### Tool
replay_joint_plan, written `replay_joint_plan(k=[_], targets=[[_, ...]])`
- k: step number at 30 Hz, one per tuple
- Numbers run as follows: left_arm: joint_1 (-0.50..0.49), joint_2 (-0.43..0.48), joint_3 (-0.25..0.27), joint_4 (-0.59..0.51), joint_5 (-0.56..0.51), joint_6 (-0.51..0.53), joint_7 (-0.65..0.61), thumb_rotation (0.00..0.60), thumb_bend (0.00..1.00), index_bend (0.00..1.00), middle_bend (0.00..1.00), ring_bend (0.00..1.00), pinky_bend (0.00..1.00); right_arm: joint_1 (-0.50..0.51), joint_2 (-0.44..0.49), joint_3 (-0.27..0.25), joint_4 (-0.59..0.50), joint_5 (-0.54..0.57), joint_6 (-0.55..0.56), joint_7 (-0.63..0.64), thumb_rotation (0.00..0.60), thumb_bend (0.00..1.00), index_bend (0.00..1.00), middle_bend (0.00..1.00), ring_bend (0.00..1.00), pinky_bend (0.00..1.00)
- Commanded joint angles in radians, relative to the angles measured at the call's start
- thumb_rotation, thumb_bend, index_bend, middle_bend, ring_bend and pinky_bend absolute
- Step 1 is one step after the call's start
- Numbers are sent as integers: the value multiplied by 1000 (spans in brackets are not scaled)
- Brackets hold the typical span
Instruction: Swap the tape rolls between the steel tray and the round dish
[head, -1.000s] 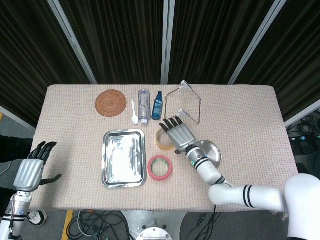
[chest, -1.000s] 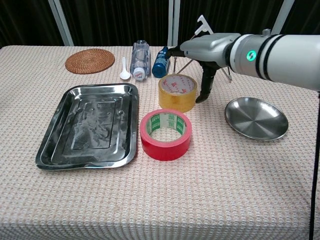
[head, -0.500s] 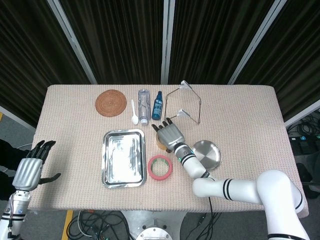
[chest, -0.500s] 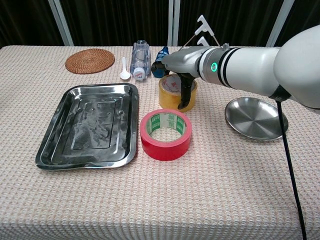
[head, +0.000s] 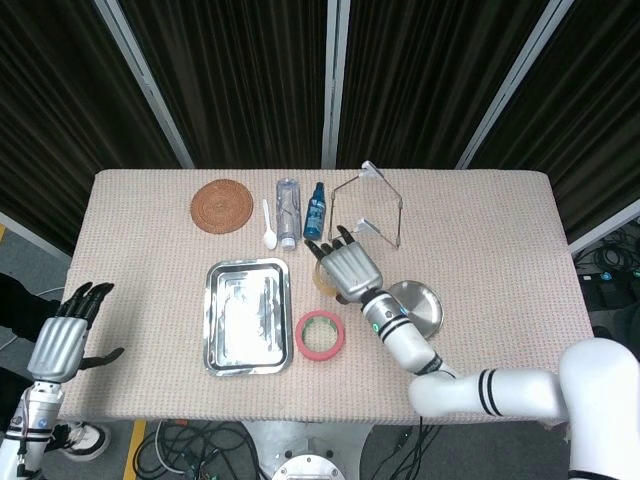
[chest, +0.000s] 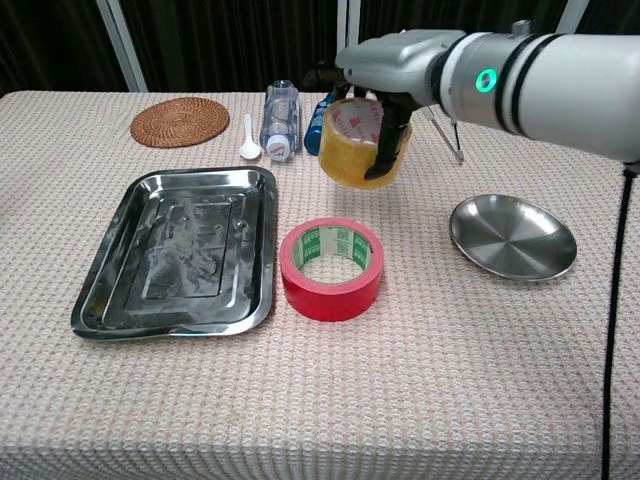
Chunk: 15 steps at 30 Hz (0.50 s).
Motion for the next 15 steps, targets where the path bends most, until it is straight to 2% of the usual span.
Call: replay_joint_plan(k=[1,3,6,11,15], targets=[[-4,-2,1,-5,6,-3,7,600,70,90,102,44,214,-129,163,-96,-228,-125,164,-7,600,169,0,405,314,56],[-10,-3,1,-11,11,-7,15,600,70,90,102,44,214,-185,202,-143,-273,-161,207,10,600,169,0,409,319,56],[-17,-4,0,-22,17,-12,28,600,70,90,102,43,214,-249,230,-194,-281,-203,236,43,600,172,0,417,329,56],[-23,-5,2,-36,21,-20,44,600,70,90,102,44,214,-323,208,-230,-211,-241,222,126,600,173,0,415,328,57],[-25,-3,6,-38,18,-31,53,600,70,90,102,43,213,-350,175,-232,-145,-254,181,176,600,176,0,412,323,56]])
